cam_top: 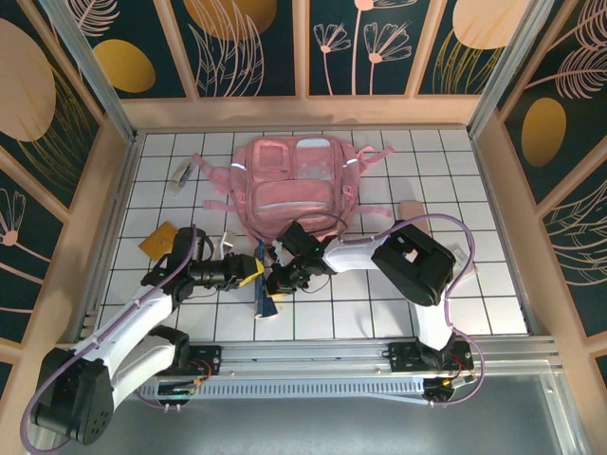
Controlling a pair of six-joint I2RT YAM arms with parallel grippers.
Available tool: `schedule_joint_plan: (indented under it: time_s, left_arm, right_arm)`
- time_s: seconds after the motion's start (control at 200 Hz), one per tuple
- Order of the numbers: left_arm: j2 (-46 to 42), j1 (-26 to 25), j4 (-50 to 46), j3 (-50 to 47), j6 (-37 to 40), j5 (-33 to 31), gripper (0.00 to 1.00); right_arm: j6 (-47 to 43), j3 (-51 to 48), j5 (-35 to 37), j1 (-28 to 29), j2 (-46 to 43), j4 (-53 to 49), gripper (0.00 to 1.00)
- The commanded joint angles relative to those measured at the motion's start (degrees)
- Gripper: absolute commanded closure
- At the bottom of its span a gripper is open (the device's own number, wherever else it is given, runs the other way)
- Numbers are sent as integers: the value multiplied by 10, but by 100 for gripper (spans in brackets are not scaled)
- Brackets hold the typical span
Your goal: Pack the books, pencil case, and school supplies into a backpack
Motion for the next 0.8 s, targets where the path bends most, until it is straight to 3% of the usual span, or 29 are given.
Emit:
schedule_joint_plan:
  time_s: [0.0, 0.25, 0.325, 0.525, 0.756, 0.796]
  left_arm:
    - [27, -7, -86, 5, 55, -19, 66]
    - [52, -8, -142, 32, 93, -85, 63]
    - [48, -8, -152, 42, 102, -91, 54]
    - [40, -7, -179, 50, 111, -100, 53]
    - [59, -7, -214, 57, 114, -142, 64]
    - [61, -7, -226, 65, 116, -154, 70]
  right_arm:
    - [10, -7, -3, 11, 16, 36, 100]
    - [10, -8, 2, 11, 11, 34, 100]
    - [11, -9, 3, 11, 12, 33, 100]
    - [11, -6, 5, 11, 14, 30, 100]
    - [11, -5, 14, 13, 8, 26, 100]
    - [11, -8, 19, 13, 4, 26, 100]
